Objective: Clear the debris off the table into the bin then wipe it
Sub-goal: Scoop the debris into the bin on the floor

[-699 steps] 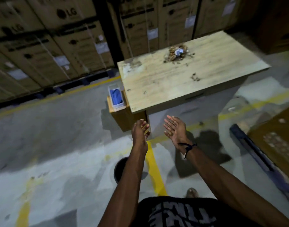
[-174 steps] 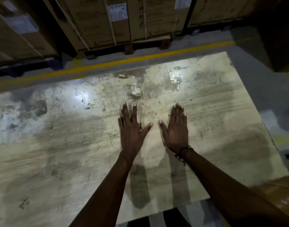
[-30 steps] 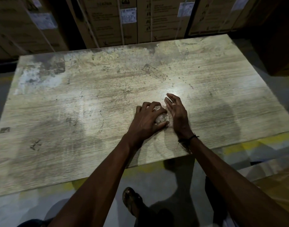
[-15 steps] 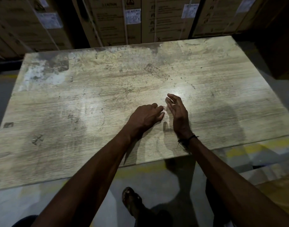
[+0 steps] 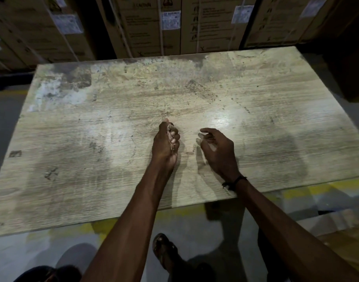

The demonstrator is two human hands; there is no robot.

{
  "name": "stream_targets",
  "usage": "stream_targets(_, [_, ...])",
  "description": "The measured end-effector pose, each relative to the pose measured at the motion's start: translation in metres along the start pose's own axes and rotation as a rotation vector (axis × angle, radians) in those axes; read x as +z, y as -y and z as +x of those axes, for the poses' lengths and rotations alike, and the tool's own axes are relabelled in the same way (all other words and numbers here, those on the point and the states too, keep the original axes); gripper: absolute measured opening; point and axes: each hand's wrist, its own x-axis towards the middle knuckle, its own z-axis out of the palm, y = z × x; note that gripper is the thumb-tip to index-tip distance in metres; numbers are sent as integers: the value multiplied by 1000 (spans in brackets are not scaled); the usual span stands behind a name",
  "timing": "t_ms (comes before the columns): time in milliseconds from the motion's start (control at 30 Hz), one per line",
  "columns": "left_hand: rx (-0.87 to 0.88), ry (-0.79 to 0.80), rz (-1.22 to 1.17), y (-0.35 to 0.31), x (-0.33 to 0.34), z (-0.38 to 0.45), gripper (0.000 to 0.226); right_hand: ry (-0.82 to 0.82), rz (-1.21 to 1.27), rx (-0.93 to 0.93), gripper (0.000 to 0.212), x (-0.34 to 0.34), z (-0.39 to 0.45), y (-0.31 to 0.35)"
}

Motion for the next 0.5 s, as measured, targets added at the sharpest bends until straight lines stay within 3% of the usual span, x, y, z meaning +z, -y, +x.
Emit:
stream_targets(200, [-43, 79, -300, -6, -15, -6, 34, 145, -211, -172, 29, 5, -7, 6])
stream_targets(500, [-46, 37, -299, -7, -14, -16, 33, 306, -213, -142, 10, 13, -1, 20])
